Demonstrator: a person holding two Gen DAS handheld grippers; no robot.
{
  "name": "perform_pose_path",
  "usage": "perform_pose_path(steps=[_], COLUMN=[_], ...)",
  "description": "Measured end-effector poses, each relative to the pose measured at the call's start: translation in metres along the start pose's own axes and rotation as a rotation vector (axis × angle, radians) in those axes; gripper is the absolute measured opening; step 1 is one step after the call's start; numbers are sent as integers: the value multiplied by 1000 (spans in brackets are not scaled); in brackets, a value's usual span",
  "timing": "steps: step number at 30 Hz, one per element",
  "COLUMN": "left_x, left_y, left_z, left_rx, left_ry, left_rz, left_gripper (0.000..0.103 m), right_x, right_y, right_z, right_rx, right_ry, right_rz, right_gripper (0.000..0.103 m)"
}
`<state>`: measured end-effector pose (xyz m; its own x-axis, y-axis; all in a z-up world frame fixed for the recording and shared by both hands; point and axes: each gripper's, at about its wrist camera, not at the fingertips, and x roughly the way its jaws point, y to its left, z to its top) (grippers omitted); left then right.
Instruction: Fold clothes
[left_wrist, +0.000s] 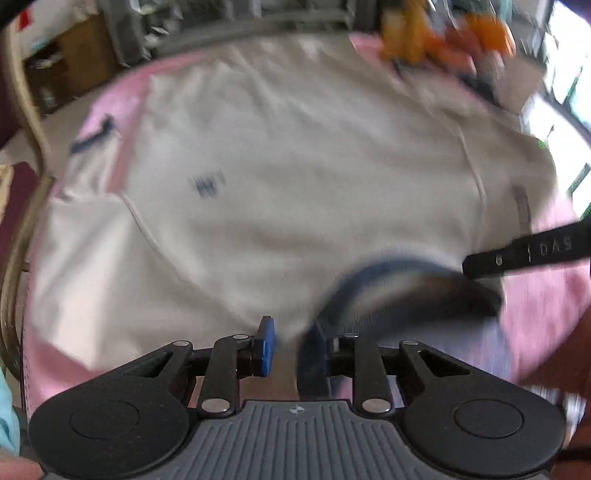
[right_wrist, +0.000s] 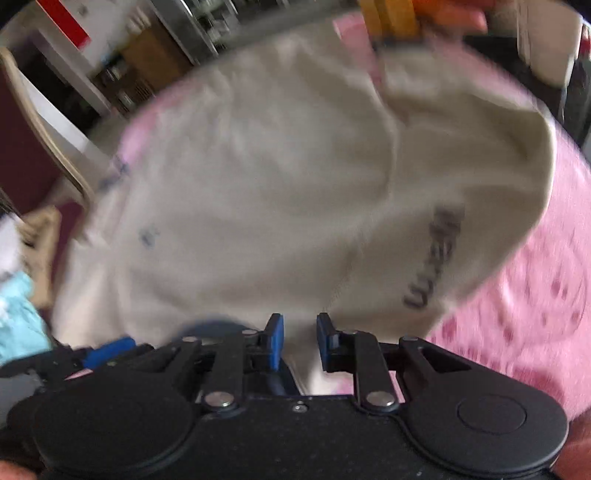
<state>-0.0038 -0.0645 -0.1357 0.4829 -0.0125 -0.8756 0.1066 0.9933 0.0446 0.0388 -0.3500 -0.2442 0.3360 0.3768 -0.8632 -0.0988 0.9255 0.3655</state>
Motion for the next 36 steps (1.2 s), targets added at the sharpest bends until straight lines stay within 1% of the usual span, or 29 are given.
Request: perform_pose_path(steps=[2,3,6,7,11,13,15,17,18,21,23,25,27,31,34,36], left_x=[1,-5,-29,-37,-77,-90,-98,-96,-94,-54,-28,-2,25,58,71,76], left_y=[-5,-3,8,12,27,28,26,24,23,15,9,3,-10,-23,-27,-29], left_z=[-8,-11,-5,-2,31,49,67,87,97,116,130,142,146,149,151,152], left_rx=[49,44,11,-1,-83,-105,-108,-112,-113,-98,-87,-77,-59,-69,-55,-43], left_ry=[52,67,14,-6,-173,-249,-315,-346,-356,-279,-227,-176,-138,-99,-96,-92], left_rz=[-16,-46,-44,-43,-32,-3,39,68,81,81,82,82,75,19,19,24], left_gripper=[23,23,23,23,24,24,24,24,25,31,32,32,32,34,36,36], right_x=[-16,-26,-57,-68,-109,-128,-143,-149,-150,-138,-114,-84,-54,3,26,32], right_y=[-2,-2,-3,-4,-5,-5,-8,-13,-16,-37,-61,-86,-111,-155,-166,-161], right_z=[2,6,18,22,37,50,74,95,105,136,160,182,203,243,263,266], right_rx=[10,14,29,34,53,67,96,123,135,178,216,241,263,298,274,234], right_ry=[-18,-36,-89,-107,-178,-222,-305,-392,-434,-501,-514,-487,-447,-374,-371,-384], right_rz=[29,44,91,106,168,203,247,259,261,229,173,117,63,-42,-71,-93], right_gripper=[20,20,20,20,22,23,24,30,32,35,35,35,35,34,34,34])
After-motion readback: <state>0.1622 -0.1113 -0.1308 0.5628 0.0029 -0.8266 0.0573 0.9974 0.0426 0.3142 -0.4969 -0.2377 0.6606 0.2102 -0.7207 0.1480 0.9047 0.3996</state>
